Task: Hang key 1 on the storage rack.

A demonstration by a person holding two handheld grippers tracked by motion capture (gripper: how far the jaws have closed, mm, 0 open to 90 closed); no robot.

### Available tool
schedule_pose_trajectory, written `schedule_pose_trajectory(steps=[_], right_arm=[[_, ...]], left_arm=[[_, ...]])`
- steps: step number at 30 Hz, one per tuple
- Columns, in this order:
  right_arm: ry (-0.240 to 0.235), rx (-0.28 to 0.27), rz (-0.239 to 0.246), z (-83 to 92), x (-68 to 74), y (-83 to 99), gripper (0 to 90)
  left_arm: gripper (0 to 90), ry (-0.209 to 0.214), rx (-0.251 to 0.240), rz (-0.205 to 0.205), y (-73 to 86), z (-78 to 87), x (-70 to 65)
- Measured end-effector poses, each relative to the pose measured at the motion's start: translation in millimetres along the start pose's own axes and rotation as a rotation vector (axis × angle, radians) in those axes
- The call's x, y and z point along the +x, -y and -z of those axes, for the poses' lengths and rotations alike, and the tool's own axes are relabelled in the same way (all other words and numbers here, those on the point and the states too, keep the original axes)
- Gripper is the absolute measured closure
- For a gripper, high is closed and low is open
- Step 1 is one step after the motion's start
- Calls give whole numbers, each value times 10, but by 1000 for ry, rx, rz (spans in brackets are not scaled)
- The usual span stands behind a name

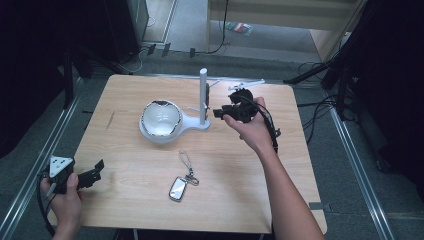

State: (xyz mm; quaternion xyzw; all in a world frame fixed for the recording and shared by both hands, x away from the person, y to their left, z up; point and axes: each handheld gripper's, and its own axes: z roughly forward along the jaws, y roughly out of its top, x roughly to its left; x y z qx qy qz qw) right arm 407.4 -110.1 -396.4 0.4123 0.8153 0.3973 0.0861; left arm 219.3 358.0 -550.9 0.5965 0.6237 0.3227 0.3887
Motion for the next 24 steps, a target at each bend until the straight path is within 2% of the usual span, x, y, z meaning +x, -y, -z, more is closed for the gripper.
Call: schedule_pose_trajectory(steps=[3,8,12,24], right_arm=[[26,3,16,24,95,37,578],[67,38,51,39,234,93,580],[121,55,85,41,334,146,580],[123,126,131,-110,538,335,581]], left_arm=[[9,0,3,-5,0,0,1],[9,-1,4,-5,-1,-4,0],[9,-1,2,-4,0,-5,-1],[9,1,2,-4,0,-5,1]])
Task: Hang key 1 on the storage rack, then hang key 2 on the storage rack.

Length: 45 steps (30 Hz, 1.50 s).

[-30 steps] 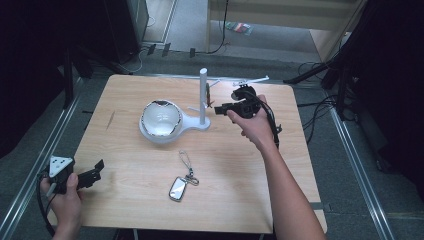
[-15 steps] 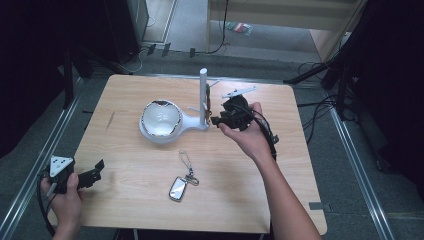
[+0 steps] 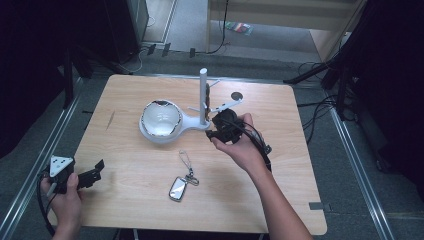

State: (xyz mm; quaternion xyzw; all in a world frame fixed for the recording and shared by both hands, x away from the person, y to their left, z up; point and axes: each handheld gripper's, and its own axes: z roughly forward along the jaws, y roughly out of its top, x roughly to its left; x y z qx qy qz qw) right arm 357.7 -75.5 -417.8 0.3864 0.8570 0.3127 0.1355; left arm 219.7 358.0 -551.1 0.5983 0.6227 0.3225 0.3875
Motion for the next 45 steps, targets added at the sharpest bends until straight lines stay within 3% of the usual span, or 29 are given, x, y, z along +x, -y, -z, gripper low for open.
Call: schedule_pose_trajectory(steps=[11,30,45], right_arm=[[17,77,63,-144,241,70,586],[-33,168,84,-427,587,178,585],[-57,256,100,-574,744,222,585]], left_arm=[[9,0,1,1,-1,-2,0],[9,-2,2,0,-1,-4,0],[9,-6,12,-6,-8,-17,-14]])
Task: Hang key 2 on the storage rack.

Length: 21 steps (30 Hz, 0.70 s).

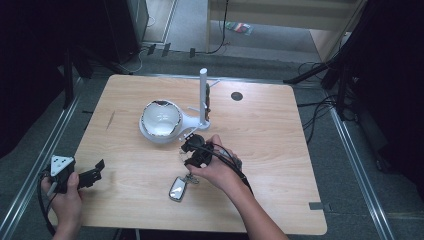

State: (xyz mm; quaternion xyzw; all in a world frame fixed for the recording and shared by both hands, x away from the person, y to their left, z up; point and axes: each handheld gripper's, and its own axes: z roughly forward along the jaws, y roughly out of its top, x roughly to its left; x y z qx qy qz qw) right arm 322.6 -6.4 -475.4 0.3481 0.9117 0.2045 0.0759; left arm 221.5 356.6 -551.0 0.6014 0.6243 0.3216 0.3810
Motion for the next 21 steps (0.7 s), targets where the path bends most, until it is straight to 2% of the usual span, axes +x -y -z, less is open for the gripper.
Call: schedule_pose_trajectory(steps=[4,8,15,21], right_arm=[[2,16,-17,-9,11,-8,586],[-5,30,-12,-35,43,-13,589],[-16,81,-34,-157,79,-34,614],[4,116,-56,-253,113,-49,650]], left_arm=[[9,2,0,-9,0,-1,-5],[9,5,-1,-9,-1,-2,-6],[9,8,-2,-7,-3,-3,-2],[9,9,-2,-6,-3,-3,-2]])
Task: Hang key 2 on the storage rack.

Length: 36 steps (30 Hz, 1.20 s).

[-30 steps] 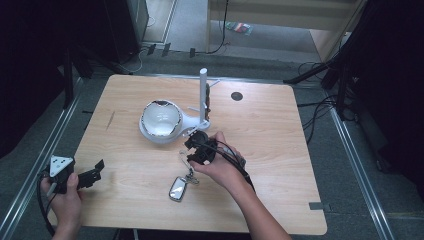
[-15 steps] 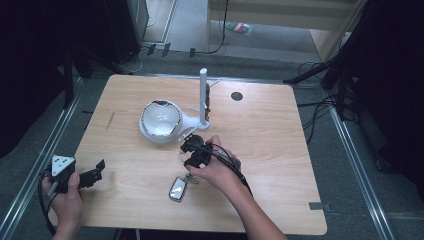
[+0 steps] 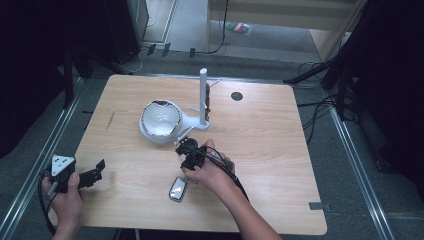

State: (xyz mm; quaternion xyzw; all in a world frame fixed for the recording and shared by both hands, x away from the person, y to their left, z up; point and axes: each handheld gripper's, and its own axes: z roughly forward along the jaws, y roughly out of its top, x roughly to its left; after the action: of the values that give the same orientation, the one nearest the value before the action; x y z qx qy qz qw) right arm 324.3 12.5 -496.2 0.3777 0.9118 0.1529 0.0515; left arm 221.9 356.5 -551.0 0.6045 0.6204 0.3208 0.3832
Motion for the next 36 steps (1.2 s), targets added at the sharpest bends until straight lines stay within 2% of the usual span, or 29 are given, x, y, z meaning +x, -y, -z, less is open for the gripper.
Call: schedule_pose_trajectory(steps=[3,11,15,18,20,23,26,36], right_arm=[[16,14,-3,-27,2,-3,657],[12,60,-24,-118,-5,23,698],[10,72,-40,-135,2,23,762],[27,68,-32,-135,9,29,825],[25,69,-30,-130,16,37,832],[28,45,-20,-122,9,50,833],[26,12,-30,-75,10,62,834],[42,-143,-56,200,-38,106,835]], left_arm=[[9,-1,1,-1,0,-1,-2],[9,-2,-1,-2,0,-3,-5],[9,-3,-2,-3,0,-4,-6],[9,-2,-1,-1,-1,-4,-5],[9,-2,-1,0,-1,-5,-6],[9,-3,-2,-1,-1,-5,-7],[9,-3,-2,-1,-1,-5,-7],[9,-4,0,-2,-2,-6,-8]])
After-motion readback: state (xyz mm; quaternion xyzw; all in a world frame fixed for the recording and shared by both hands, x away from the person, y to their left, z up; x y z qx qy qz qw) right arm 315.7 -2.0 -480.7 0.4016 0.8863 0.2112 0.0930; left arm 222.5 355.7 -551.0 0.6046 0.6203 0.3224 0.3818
